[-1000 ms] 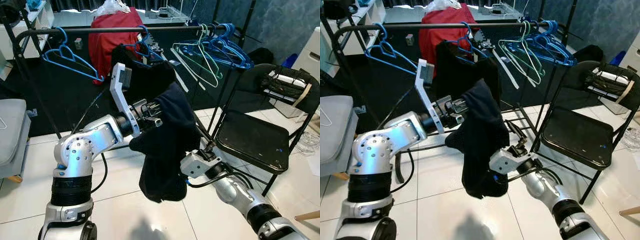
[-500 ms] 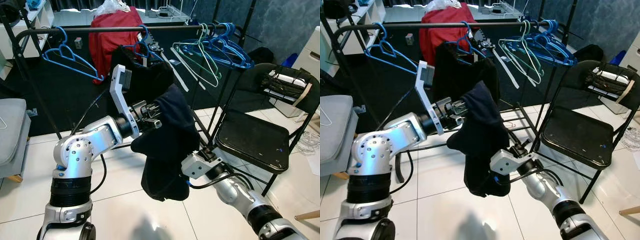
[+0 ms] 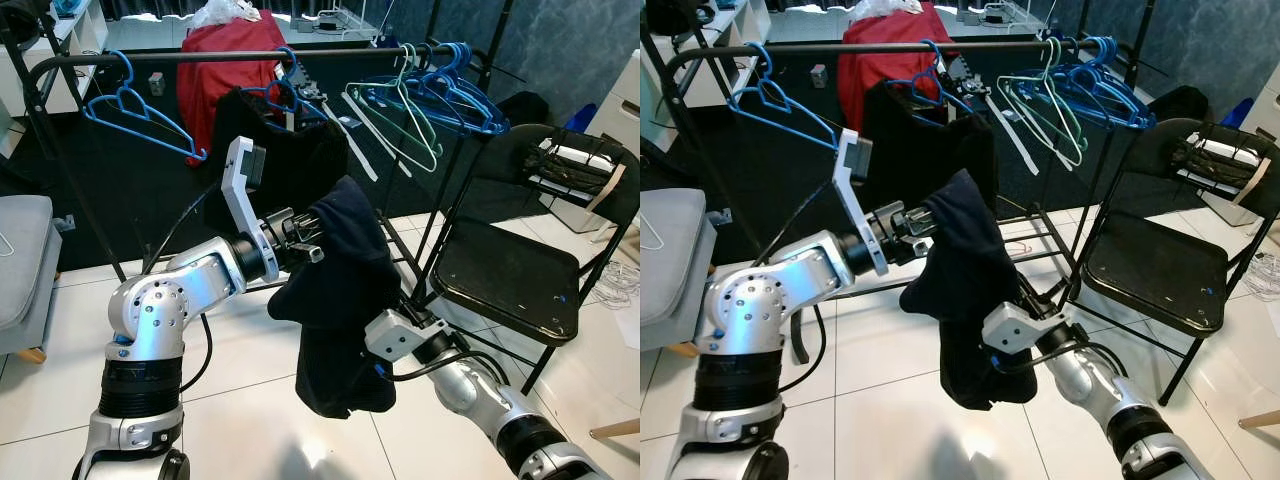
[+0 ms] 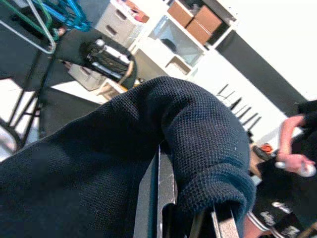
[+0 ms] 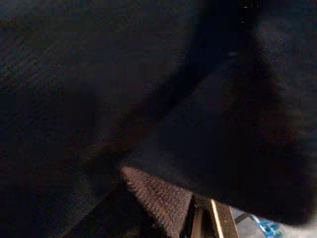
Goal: Hang hanger
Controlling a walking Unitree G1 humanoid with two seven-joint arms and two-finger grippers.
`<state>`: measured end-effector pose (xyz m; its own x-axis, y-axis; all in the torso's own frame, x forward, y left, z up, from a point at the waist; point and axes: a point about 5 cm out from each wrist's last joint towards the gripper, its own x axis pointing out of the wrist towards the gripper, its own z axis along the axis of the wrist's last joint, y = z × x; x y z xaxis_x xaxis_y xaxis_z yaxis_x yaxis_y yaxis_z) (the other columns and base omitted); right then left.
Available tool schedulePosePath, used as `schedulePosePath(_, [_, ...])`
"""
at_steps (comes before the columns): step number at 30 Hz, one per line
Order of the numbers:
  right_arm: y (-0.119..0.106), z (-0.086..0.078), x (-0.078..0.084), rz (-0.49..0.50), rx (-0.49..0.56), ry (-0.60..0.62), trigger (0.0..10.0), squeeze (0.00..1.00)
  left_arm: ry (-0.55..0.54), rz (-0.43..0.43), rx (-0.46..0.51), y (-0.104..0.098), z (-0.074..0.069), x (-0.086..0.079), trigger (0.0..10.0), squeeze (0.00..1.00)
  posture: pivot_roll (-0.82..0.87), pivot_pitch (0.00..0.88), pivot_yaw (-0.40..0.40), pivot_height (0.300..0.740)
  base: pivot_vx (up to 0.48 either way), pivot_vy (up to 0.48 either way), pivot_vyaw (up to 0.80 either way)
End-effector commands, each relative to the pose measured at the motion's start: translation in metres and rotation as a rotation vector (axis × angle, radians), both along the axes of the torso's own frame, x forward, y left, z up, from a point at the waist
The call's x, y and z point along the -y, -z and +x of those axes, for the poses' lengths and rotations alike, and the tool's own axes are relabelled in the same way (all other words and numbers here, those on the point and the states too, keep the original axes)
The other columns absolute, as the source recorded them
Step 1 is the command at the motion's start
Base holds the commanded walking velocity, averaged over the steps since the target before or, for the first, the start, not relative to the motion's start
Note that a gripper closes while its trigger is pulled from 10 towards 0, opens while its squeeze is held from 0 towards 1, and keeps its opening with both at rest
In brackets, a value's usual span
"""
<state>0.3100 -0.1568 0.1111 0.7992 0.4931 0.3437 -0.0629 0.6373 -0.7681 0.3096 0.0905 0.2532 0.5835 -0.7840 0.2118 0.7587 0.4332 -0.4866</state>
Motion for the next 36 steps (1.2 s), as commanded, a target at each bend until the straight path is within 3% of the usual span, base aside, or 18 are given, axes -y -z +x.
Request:
schedulePosePath(1, [-0.026,0.008,0.009,0.071,0.073,0.03,0.0,0.0,-0.076,0.092,-0.014,0.007,0.005,-0.005,10.0,0.0,-0.11,0.093,-0.025,0.74,0.0,0.0,0.0])
schedulePosePath(2, [-0.026,0.008,0.009,0.071,0.073,0.03,0.0,0.0,-0.076,0.092,-0.014,0.007,0.005,-0.005,10.0,0.0,-0.11,0.093,-0.025,0.74,0.0,0.0,0.0])
schedulePosePath(4, [-0.045,0.016,0.013,0.112,0.08,0.026,0.0,0.0,-0.16,0.221,-0.051,0.022,0.013,-0.01,10.0,0.0,-0.11,0.088,-0.023,0.74,0.0,0.0,0.0])
schedulePosePath(5, [-0.052,0.022,0.013,0.134,0.02,0.006,0.0,0.0,-0.237,0.362,-0.03,0.033,0.018,-0.015,10.0,0.0,-0.12,0.086,-0.021,0.74,0.0,0.0,0.0])
schedulePosePath(6, [-0.052,0.022,0.013,0.134,0.02,0.006,0.0,0.0,-0.237,0.362,-0.03,0.033,0.018,-0.015,10.0,0.0,-0.12,0.086,-0.021,0.74,0.0,0.0,0.0])
schedulePosePath(7, [-0.055,0.026,0.011,0.158,-0.084,-0.034,1.8,0.0,-0.331,0.626,0.056,0.048,0.024,-0.022,10.0,0.0,-0.12,0.086,-0.021,0.74,0.0,0.0,0.0])
schedulePosePath(8, [-0.055,0.026,0.011,0.158,-0.084,-0.034,1.8,0.0,-0.331,0.626,0.056,0.048,0.024,-0.022,10.0,0.0,-0.12,0.086,-0.021,0.74,0.0,0.0,0.0])
schedulePosePath(9, [-0.058,0.026,0.01,0.172,-0.171,-0.092,0.0,0.0,-0.374,0.854,0.146,0.063,0.027,-0.031,10.0,0.0,-0.12,0.079,-0.016,0.74,0.0,0.0,0.0])
schedulePosePath(10, [-0.061,0.026,0.008,0.18,-0.225,-0.136,0.0,0.0,-0.382,0.998,0.21,0.073,0.027,-0.037,10.0,0.0,-0.12,0.079,-0.016,0.74,0.0,0.0,0.0])
schedulePosePath(12, [-0.061,0.023,0.009,0.156,-0.312,-0.18,0.0,0.0,-0.4,1.044,0.215,0.078,0.027,-0.042,10.0,0.0,-0.12,0.078,-0.015,0.74,0.0,0.0,0.0])
schedulePosePath(16, [-0.05,0.015,0.014,0.048,-0.52,-0.238,0.0,0.0,-0.464,1.019,0.187,0.079,0.029,-0.049,10.0,0.0,-0.13,0.074,-0.016,0.74,0.0,0.0,0.0])
schedulePosePath(22, [-0.04,0.009,0.013,0.043,-0.617,-0.276,0.0,0.0,-0.519,0.946,0.192,0.07,0.032,-0.051,10.0,0.0,-0.12,0.078,-0.025,0.74,0.0,0.0,0.0])
schedulePosePath(24, [-0.033,0.012,0.008,0.132,-0.633,-0.256,0.0,0.0,-0.557,0.858,0.21,0.059,0.036,-0.049,10.0,0.0,-0.12,0.083,-0.029,0.74,0.0,0.0,0.0])
schedulePosePath(29, [-0.029,0.014,0.005,0.247,-0.682,-0.249,0.0,0.0,-0.604,0.859,0.234,0.056,0.039,-0.053,10.0,0.0,-0.12,0.085,-0.03,0.74,0.0,0.0,0.0])
schedulePosePath(30, [-0.029,0.015,0.004,0.398,-0.749,-0.264,0.0,0.0,-0.632,0.869,0.242,0.056,0.041,-0.058,10.0,0.0,-0.12,0.085,-0.03,0.74,0.0,0.0,0.0])
schedulePosePath(32, [-0.029,0.015,0.004,0.398,-0.749,-0.264,0.0,0.0,-0.632,0.869,0.242,0.056,0.041,-0.058,10.0,0.0,-0.12,0.085,-0.03,0.74,0.0,0.0,0.0])
schedulePosePath(34, [-0.006,0.008,0.01,0.268,-0.885,-0.182,0.0,0.0,-0.704,0.872,0.264,0.053,0.045,-0.066,10.0,0.0,-0.12,0.091,-0.035,0.74,0.0,0.0,0.0])
schedulePosePath(36, [-0.002,0.001,0.007,0.359,-0.989,-0.23,0.0,0.0,-0.727,0.872,0.272,0.051,0.046,-0.068,10.0,0.0,-0.12,0.095,-0.036,0.74,0.0,0.0,0.0])
